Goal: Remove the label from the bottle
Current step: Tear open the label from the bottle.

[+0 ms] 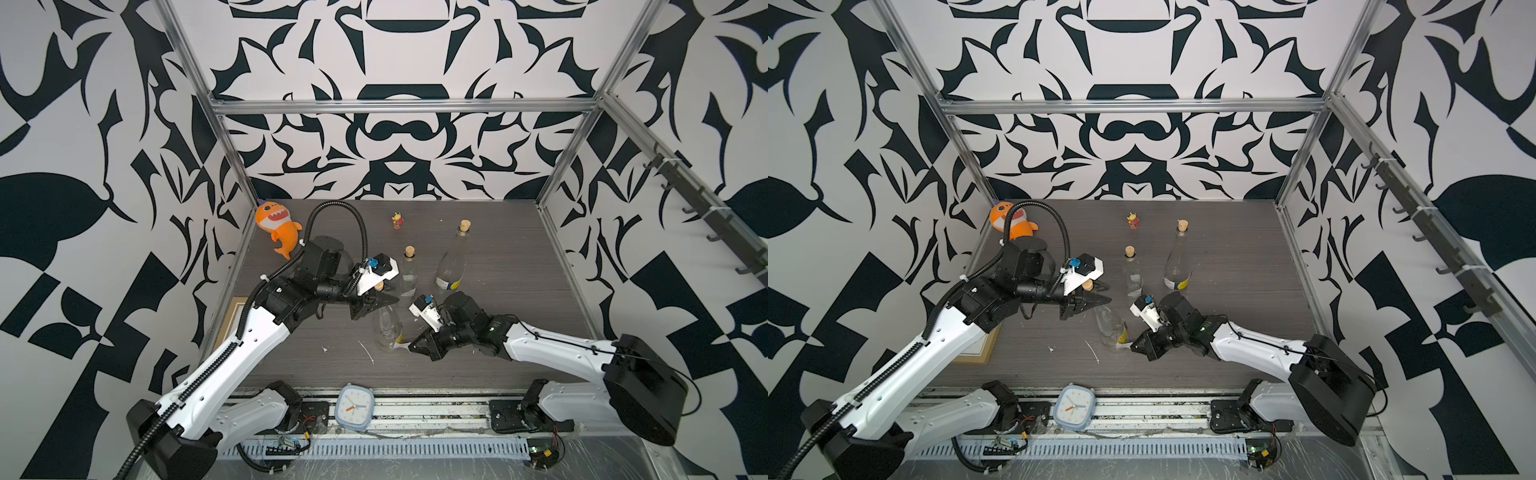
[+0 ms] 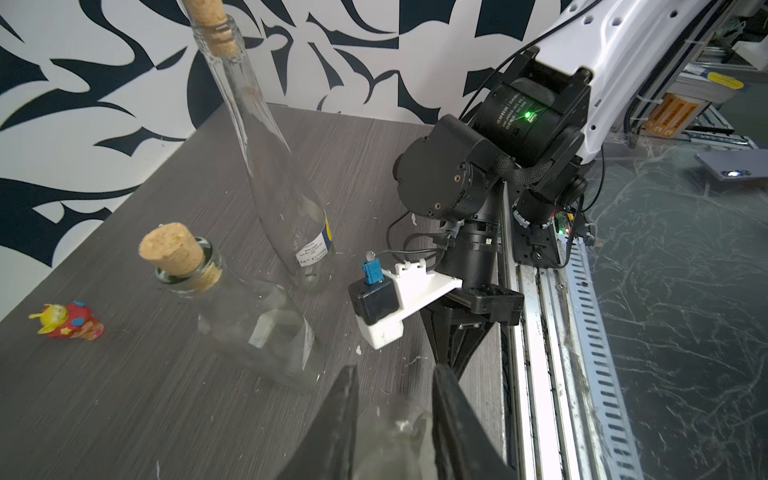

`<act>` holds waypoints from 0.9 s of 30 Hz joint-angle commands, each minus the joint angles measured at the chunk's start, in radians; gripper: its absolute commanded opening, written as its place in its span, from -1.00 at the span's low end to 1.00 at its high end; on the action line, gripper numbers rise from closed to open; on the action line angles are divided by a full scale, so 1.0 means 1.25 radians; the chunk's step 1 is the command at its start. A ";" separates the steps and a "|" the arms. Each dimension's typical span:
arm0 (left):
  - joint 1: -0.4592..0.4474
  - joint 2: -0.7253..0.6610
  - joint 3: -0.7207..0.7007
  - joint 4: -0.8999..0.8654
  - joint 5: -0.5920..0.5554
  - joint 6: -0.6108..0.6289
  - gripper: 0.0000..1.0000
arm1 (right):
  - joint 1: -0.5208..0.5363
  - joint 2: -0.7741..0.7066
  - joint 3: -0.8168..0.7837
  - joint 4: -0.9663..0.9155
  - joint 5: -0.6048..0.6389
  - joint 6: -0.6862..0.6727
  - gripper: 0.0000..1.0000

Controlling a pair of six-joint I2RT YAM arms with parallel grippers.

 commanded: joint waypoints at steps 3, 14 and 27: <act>-0.003 -0.002 0.023 -0.033 0.016 0.027 -1.00 | 0.029 0.035 0.001 0.146 0.014 0.048 -1.00; -0.005 -0.029 -0.040 0.089 0.028 -0.051 0.16 | 0.048 0.039 -0.024 0.182 0.035 0.054 -1.00; -0.005 -0.164 -0.186 0.219 -0.081 -0.196 0.98 | 0.056 0.042 -0.049 0.227 0.037 0.052 -1.00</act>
